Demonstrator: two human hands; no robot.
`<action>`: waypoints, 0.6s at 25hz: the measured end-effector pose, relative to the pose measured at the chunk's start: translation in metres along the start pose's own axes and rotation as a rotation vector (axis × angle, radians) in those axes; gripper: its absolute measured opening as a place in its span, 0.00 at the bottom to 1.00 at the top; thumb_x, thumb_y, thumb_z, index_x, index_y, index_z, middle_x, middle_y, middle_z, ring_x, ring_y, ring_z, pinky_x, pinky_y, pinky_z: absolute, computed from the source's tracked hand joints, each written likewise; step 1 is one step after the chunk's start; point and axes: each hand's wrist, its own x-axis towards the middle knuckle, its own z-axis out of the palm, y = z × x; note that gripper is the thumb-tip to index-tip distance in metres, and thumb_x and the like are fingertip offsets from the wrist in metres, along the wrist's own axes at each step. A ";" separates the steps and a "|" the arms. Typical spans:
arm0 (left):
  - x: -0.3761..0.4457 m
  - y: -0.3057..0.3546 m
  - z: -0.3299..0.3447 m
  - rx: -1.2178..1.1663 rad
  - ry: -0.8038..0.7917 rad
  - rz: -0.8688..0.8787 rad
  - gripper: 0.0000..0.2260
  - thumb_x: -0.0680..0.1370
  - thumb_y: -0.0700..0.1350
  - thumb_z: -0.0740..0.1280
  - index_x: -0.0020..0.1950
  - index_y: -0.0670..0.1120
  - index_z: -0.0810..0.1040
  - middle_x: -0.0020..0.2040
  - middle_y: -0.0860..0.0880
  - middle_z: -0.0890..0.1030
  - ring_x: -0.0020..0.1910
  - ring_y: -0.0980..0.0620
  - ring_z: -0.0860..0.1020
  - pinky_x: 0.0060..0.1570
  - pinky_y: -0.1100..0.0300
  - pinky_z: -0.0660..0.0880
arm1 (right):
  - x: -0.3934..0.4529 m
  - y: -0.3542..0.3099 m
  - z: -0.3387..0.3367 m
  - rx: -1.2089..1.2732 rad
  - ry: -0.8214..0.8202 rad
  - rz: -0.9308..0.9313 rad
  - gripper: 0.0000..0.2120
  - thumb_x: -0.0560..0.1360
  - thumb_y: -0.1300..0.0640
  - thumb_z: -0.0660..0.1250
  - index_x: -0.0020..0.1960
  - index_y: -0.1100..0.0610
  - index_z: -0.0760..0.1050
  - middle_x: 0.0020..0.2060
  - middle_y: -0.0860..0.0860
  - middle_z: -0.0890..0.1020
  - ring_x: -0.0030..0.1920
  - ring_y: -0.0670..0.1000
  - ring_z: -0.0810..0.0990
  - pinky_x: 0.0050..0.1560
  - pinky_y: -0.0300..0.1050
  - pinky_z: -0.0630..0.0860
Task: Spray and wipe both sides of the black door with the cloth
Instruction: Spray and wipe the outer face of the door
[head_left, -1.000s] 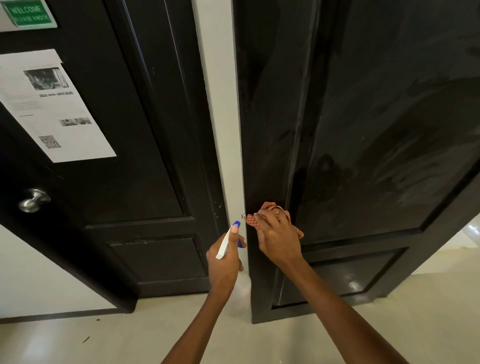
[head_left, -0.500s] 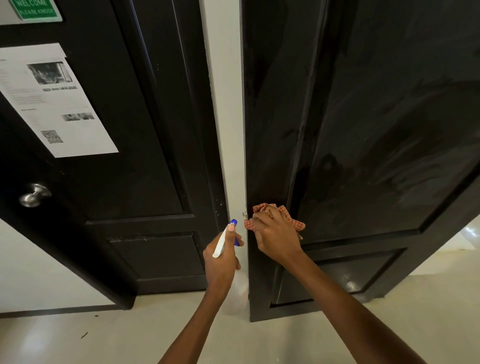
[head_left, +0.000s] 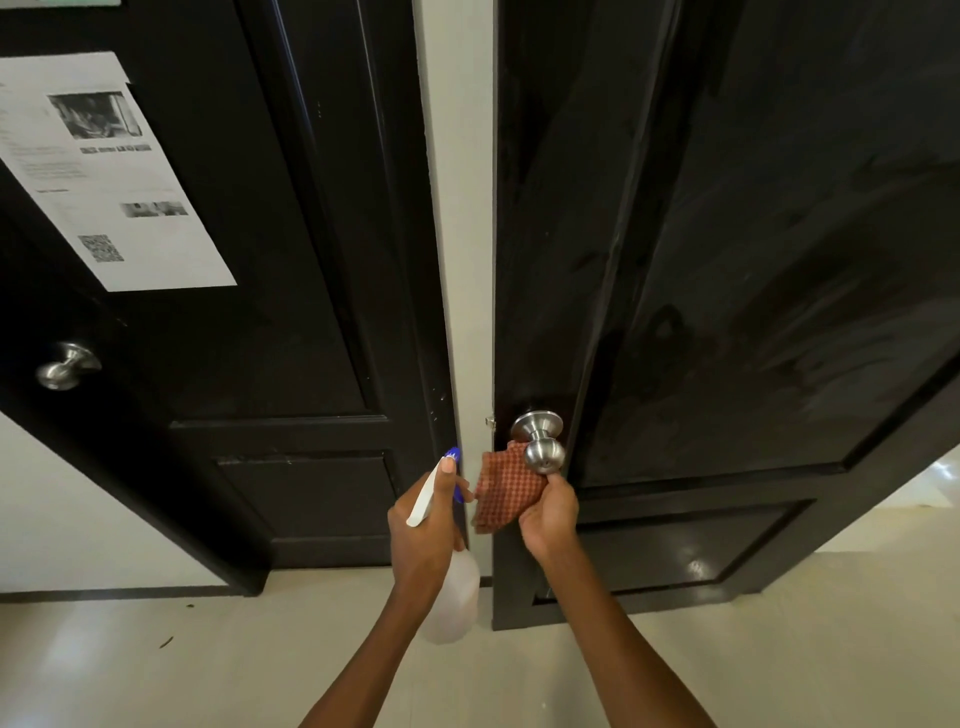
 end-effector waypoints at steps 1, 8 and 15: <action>0.001 -0.002 -0.003 -0.001 0.005 -0.011 0.25 0.73 0.64 0.59 0.46 0.43 0.82 0.39 0.49 0.83 0.34 0.56 0.82 0.34 0.66 0.80 | -0.003 0.006 0.005 0.045 -0.009 0.013 0.17 0.85 0.53 0.58 0.66 0.62 0.77 0.60 0.61 0.82 0.58 0.58 0.81 0.60 0.54 0.78; 0.007 0.001 -0.017 0.025 0.014 0.054 0.24 0.75 0.65 0.58 0.41 0.47 0.82 0.35 0.53 0.83 0.34 0.52 0.81 0.34 0.62 0.80 | -0.003 -0.006 0.004 0.127 0.139 -0.084 0.17 0.84 0.55 0.61 0.69 0.60 0.75 0.55 0.57 0.82 0.54 0.57 0.81 0.48 0.54 0.78; 0.012 0.006 -0.006 -0.005 -0.072 0.080 0.21 0.76 0.62 0.59 0.40 0.47 0.81 0.37 0.51 0.83 0.37 0.47 0.82 0.41 0.53 0.82 | 0.000 -0.053 0.010 -0.783 -0.053 -0.864 0.13 0.84 0.54 0.64 0.66 0.55 0.77 0.56 0.51 0.83 0.58 0.46 0.81 0.61 0.42 0.77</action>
